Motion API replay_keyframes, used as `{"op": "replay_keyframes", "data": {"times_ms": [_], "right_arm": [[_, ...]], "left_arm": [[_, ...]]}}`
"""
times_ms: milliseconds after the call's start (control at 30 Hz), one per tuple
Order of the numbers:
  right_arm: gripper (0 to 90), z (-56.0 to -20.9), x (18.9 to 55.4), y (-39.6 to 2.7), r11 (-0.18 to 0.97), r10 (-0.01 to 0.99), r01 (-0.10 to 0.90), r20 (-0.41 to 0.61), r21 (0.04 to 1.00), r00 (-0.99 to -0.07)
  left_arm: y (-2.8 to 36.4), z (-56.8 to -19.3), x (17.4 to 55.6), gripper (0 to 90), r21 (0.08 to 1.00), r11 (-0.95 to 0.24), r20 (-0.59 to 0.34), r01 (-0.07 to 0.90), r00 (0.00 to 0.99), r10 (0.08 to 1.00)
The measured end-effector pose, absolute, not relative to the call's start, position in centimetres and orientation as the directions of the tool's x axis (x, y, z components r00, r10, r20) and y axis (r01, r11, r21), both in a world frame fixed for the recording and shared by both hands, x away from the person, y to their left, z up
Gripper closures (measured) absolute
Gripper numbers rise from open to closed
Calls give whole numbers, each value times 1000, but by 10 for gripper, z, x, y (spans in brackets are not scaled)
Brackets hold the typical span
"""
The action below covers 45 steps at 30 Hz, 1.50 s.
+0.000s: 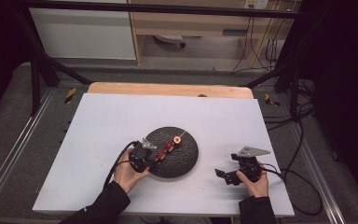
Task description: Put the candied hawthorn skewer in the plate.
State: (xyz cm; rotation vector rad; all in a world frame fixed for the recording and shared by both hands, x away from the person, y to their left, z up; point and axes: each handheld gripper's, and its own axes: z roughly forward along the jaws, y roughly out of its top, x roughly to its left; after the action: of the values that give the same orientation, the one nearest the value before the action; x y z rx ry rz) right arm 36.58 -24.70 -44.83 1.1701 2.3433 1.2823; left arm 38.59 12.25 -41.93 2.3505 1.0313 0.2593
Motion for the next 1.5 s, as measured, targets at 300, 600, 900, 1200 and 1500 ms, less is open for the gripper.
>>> {"op": "replay_keyframes", "data": {"times_ms": [300, 600, 900, 1200, 1500], "right_arm": [[6, -449, 366, -246, 296, 733, 541, 176, 788, -657], [6, -449, 365, -246, 296, 734, 541, 175, 788, -656], [6, -449, 365, -246, 292, 735, 542, 177, 788, -654], [6, -449, 365, -246, 291, 735, 540, 178, 790, -655], [6, -449, 365, -246, 291, 735, 543, 179, 788, -654]], "left_arm": [[124, -422, 387, 878, 577, -552, -48, 602, 700, 713], [133, -419, 384, 751, 610, -542, -70, 578, 721, 690], [162, -408, 377, 425, 675, -514, -84, 528, 748, 659], [201, -413, 366, 174, 707, -489, -59, 511, 732, 679], [241, -420, 355, 70, 758, -438, -42, 482, 708, 705]]}}
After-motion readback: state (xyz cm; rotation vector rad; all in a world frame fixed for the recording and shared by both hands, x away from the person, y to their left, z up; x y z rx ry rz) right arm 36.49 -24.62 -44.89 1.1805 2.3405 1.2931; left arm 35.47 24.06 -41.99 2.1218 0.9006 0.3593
